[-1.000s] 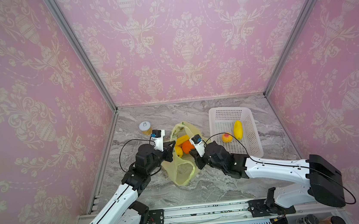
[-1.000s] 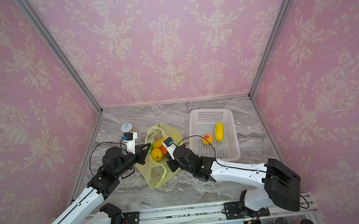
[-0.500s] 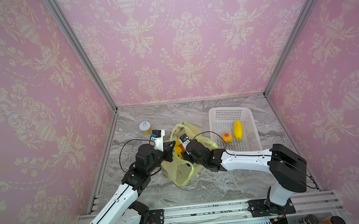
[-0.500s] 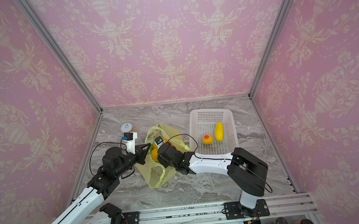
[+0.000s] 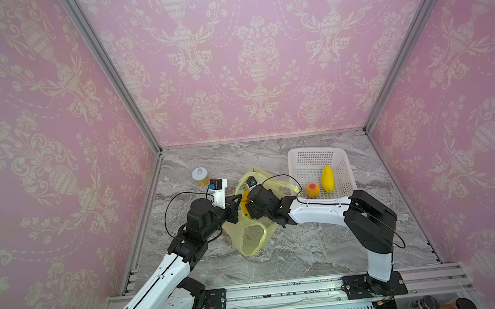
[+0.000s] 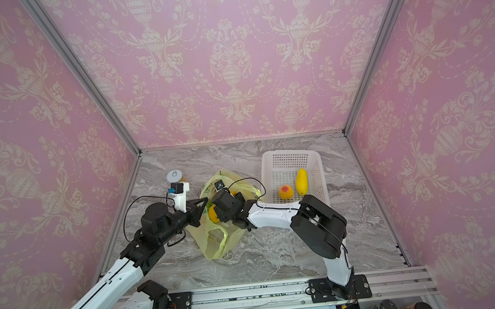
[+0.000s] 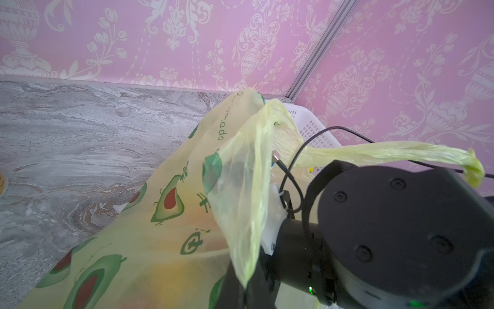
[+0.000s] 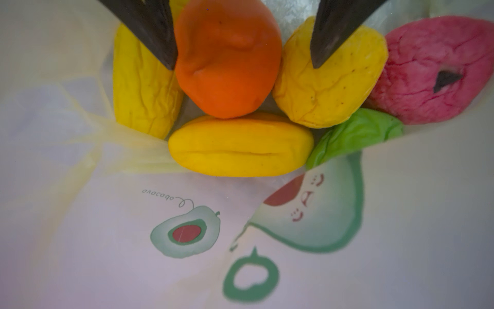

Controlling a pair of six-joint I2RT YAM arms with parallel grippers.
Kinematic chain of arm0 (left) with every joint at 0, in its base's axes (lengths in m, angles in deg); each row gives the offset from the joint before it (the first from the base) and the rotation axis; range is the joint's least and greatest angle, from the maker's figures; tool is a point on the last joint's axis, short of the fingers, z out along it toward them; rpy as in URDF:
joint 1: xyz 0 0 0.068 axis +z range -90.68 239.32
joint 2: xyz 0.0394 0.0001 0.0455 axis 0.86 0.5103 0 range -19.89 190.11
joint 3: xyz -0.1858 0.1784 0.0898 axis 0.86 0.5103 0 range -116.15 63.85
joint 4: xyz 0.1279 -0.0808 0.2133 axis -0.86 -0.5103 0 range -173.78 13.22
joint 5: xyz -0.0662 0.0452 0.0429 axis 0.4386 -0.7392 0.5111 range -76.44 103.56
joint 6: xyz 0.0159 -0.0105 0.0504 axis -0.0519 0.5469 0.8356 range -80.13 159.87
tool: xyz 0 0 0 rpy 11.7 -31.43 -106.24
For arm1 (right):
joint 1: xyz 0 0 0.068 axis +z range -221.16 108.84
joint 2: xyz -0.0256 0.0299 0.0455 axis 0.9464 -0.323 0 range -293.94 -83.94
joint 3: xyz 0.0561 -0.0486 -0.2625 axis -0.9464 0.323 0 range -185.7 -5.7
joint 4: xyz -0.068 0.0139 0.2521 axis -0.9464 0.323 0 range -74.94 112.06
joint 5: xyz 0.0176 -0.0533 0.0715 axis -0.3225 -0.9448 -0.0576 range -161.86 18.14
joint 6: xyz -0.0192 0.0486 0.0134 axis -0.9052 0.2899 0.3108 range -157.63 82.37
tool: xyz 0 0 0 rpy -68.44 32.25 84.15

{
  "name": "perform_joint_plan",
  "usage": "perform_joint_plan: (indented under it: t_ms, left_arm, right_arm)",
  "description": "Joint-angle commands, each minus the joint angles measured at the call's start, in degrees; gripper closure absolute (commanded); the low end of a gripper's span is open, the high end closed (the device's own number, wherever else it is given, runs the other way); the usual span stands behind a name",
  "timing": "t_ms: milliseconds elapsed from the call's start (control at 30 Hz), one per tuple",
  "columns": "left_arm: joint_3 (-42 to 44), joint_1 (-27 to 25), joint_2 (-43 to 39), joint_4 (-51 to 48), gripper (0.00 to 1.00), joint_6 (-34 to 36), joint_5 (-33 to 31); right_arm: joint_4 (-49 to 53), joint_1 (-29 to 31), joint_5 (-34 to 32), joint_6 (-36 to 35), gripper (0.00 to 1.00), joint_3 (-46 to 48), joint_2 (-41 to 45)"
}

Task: Untie the knot of the plastic bag and take out the fruit
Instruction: 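Lower the right gripper into the bag and grasp the orange fruit, then lift the orange fruit out with the right gripper and carry it over the basket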

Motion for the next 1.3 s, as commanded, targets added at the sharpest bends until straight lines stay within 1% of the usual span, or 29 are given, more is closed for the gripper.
perform_joint_plan:
  t_ms: [0, 100, 200, 267, 367, 500, 567, 633, 867, 933, 1133, 1267]
  left_arm:
    - [0.62, -0.38, -0.75, 0.10, 0.98, 0.00, -0.67]
    - [0.41, -0.38, -0.38, 0.10, 0.98, -0.08, -0.32]
    - [0.40, -0.38, -0.54, -0.07, 0.98, -0.08, -0.32]
    - [0.40, -0.38, -0.84, -0.07, 0.98, -0.08, -0.32]
    - [0.58, -0.38, -0.95, -0.07, 0.98, 0.08, -0.69]
    - [0.40, -0.38, -0.50, -0.07, 0.98, 0.01, -0.32]
    - [0.40, -0.38, -0.59, -0.07, 0.98, -0.08, -0.14]
    - [0.40, -0.38, -0.84, -0.12, 0.98, -0.04, -0.19]
    - [0.32, -0.38, 0.35, -0.25, 0.98, 0.50, -1.03]
    - [0.20, -0.38, 0.80, -0.34, 0.98, 0.53, -1.02]
    - [0.35, -0.38, 0.72, -0.52, 0.98, 0.71, -1.83]
    - [0.31, -0.38, 1.08, -0.34, 0.98, 0.39, -1.40]
  right_arm:
    - [5.50, -0.73, -4.27, 0.19, 0.12, -4.04, -3.43]
    - [7.34, -1.17, -5.42, 0.80, 0.09, -6.31, -6.08]
    - [8.44, -1.47, -5.78, 1.46, 0.09, -7.51, -8.06]
    - [8.80, -1.70, -4.88, 1.51, 0.11, -8.18, -8.93]
    - [8.99, -2.00, -2.99, 1.47, 0.18, -8.98, -9.78]
    - [8.49, -2.02, -1.44, 1.51, 0.35, -8.65, -8.78]
    - [7.63, -1.96, -0.04, 1.56, 0.41, -7.18, -6.68]
    - [6.18, -1.91, 1.17, 1.54, 0.47, -4.86, -3.26]
    - [2.13, -1.28, 5.70, 0.43, 0.62, 4.38, 11.64]
    - [0.26, -0.96, 7.16, -0.05, 0.63, 9.26, 17.11]
    - [-2.60, -0.34, 11.11, -2.05, 0.68, 17.66, 32.35]
    - [-5.15, -0.43, 10.40, -2.65, 0.70, 24.01, 43.26]
